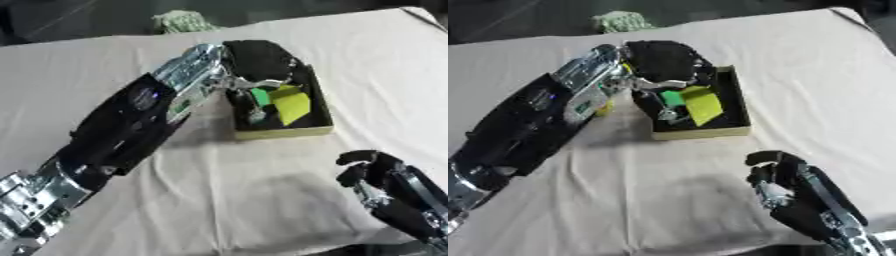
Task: Pick up objects on the table and place them in the box.
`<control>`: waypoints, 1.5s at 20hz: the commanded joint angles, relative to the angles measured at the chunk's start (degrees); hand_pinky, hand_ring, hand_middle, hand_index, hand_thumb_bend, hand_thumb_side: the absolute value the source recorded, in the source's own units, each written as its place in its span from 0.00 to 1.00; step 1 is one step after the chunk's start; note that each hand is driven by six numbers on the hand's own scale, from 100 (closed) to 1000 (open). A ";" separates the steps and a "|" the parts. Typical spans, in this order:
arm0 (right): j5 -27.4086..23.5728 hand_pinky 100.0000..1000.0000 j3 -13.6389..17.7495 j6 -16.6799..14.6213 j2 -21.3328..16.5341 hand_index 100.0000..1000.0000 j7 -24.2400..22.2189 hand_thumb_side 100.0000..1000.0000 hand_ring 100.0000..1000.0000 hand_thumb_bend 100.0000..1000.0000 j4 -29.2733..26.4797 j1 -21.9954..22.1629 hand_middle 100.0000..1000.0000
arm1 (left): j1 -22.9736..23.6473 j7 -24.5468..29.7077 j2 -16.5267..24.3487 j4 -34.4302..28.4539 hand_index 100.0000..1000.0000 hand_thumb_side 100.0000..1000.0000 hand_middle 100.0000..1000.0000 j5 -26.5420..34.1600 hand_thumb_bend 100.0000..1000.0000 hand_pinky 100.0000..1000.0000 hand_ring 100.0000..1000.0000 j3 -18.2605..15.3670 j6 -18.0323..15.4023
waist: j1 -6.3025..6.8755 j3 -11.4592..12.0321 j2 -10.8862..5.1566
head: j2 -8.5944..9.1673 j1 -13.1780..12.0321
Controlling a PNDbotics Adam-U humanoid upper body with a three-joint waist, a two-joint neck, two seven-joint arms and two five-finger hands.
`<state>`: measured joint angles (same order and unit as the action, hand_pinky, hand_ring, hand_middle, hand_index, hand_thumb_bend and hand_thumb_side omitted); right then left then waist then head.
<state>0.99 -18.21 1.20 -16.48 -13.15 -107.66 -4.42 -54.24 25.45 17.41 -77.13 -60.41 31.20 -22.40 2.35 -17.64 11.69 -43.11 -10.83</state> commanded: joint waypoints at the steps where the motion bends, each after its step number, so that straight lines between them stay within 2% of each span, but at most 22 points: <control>1: -0.45 0.58 -0.13 -0.08 -1.03 0.72 -0.70 0.29 0.57 0.00 -1.56 -0.96 0.64 | -0.95 -3.38 -0.61 1.83 0.84 0.00 0.76 -5.20 0.16 0.78 0.78 -0.99 -0.45 | -0.18 -0.44 -0.39 | 1.29 -0.68; 8: -0.64 0.58 -0.28 0.07 -0.63 0.72 -0.81 0.31 0.57 0.00 -1.66 -1.84 0.64 | -0.94 -11.05 -1.61 3.60 0.88 0.00 0.79 -14.81 0.27 0.80 0.81 -1.14 -2.19 | -0.06 -1.77 0.44 | 2.00 -1.19; 11: -0.66 0.58 -0.27 0.12 -0.52 0.72 -0.81 0.31 0.57 0.00 -1.62 -1.93 0.64 | -0.74 -12.87 -1.78 3.56 0.89 0.00 0.80 -17.18 0.30 0.80 0.81 -0.88 -2.75 | -0.07 -2.02 0.50 | 2.13 -1.25; 14: -0.56 0.58 -0.18 0.13 -0.45 0.72 -0.70 0.31 0.57 0.00 -1.53 -1.87 0.64 | -0.70 -13.81 -1.26 2.77 0.89 0.00 0.79 -17.28 0.29 0.80 0.81 -1.03 -2.89 | -0.07 -1.92 0.42 | 2.10 -1.05; 17: -0.33 0.58 -0.02 0.08 -0.44 0.72 -0.55 0.30 0.57 0.00 -1.37 -1.73 0.64 | -1.04 -13.18 0.60 -0.18 0.88 0.00 0.78 -13.10 0.26 0.80 0.79 -1.68 -1.88 | -0.03 -1.33 0.15 | 1.94 -0.45; 19: -0.07 0.58 0.26 0.04 -0.56 0.72 -0.26 0.30 0.57 0.00 -1.16 -1.30 0.64 | -1.21 -11.20 2.93 -2.77 0.87 0.00 0.75 -7.22 0.22 0.79 0.77 -2.50 0.00 | 0.08 -0.62 -0.32 | 1.55 0.08; 25: 0.82 0.58 1.12 -0.18 -1.13 0.72 0.80 0.30 0.58 0.00 -0.45 0.24 0.64 | 1.10 -0.49 13.55 -9.15 0.85 0.06 0.73 12.26 0.17 0.78 0.74 -7.27 10.62 | 0.86 1.95 -1.90 | 0.17 1.88; 27: 1.02 0.58 1.42 -0.26 -1.35 0.72 1.11 0.31 0.58 0.00 -0.29 0.71 0.64 | 3.48 2.43 17.14 -8.96 0.84 0.10 0.73 16.35 0.15 0.77 0.74 -9.36 14.39 | 1.16 2.66 -2.20 | -0.16 2.63; 30: 1.27 0.58 1.82 -0.36 -1.65 0.72 1.55 0.31 0.58 0.00 -0.15 1.22 0.64 | 7.35 5.45 21.29 -6.91 0.84 0.08 0.72 19.32 0.16 0.77 0.74 -12.05 18.25 | 1.61 3.64 -2.48 | -0.63 3.46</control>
<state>1.84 -16.92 0.95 -17.02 -11.93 -107.32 -2.94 -46.19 29.75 35.55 -83.94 -42.77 21.04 -5.86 4.20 -13.91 10.13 -43.37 -7.78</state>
